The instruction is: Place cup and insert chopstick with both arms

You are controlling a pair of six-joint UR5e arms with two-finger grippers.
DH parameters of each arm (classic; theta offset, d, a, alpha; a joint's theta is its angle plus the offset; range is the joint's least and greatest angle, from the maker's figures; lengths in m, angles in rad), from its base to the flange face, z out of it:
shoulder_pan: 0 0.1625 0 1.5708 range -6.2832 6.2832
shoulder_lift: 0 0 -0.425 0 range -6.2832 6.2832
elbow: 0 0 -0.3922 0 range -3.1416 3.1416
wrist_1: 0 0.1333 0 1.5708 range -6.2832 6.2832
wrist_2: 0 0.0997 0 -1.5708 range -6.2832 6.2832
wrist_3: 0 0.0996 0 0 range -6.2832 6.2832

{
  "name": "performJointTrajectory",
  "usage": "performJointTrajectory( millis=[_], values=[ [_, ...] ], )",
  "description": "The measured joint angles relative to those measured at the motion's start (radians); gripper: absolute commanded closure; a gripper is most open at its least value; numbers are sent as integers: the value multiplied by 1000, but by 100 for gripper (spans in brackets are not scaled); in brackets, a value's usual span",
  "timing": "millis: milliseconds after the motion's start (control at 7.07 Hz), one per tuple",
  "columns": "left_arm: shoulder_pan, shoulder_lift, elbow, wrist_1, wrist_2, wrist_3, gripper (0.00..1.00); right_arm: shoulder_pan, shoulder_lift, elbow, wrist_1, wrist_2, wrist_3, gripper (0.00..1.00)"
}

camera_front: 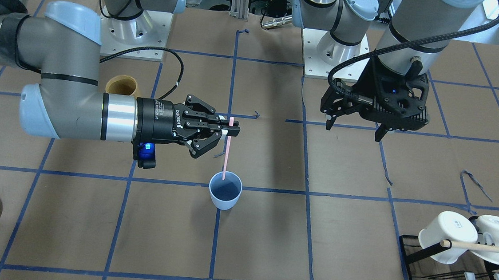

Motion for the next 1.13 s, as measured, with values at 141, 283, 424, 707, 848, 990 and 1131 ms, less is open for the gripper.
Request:
performJointTrajectory(
  millis=[141,283,424,707,848,990,1131],
  values=[
    [0,-1,1,-2,1,-13,0,1,1,2,-4,-1,3,9],
    [-1,-1,3,-4,1,-33,0,1,1,2,-9,-2,5,9],
    [-1,-2,5,-6,1,-58,0,1,0,1,-12,-3,6,9],
    [-2,-5,8,-23,1,-105,0,2,-8,-5,-67,-36,54,9],
    [-2,-9,12,-35,0,-125,0,2,-20,-6,-139,-111,104,1],
    [-3,-16,25,-52,0,-140,0,-2,-45,-8,-193,-202,134,0],
    [-5,-25,42,-71,0,-153,0,-10,-79,-13,-215,-308,142,0]
  ],
)
